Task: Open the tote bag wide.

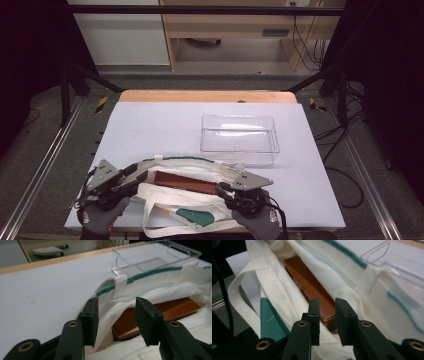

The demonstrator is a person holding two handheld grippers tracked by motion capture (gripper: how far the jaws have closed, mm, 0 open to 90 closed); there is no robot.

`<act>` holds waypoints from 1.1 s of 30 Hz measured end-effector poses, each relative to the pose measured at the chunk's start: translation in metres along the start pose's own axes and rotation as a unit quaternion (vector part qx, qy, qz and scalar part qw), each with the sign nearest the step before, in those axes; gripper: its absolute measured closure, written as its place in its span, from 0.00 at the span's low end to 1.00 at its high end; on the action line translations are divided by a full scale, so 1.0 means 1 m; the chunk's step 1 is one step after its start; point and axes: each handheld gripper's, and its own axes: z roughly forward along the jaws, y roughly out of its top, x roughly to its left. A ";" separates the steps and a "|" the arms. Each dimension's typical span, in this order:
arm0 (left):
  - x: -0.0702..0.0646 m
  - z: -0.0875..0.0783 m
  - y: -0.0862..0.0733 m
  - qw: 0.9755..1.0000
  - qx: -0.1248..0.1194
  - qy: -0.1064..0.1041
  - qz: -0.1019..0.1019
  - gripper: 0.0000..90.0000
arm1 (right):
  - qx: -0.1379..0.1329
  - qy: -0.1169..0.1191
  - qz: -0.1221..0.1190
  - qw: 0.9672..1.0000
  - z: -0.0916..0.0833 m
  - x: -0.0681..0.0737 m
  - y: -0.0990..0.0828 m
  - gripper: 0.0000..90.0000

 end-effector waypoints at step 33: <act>0.019 0.062 0.003 0.995 0.084 0.024 -0.044 0.96 | 0.116 0.079 0.000 0.990 0.044 0.020 -0.037 1.00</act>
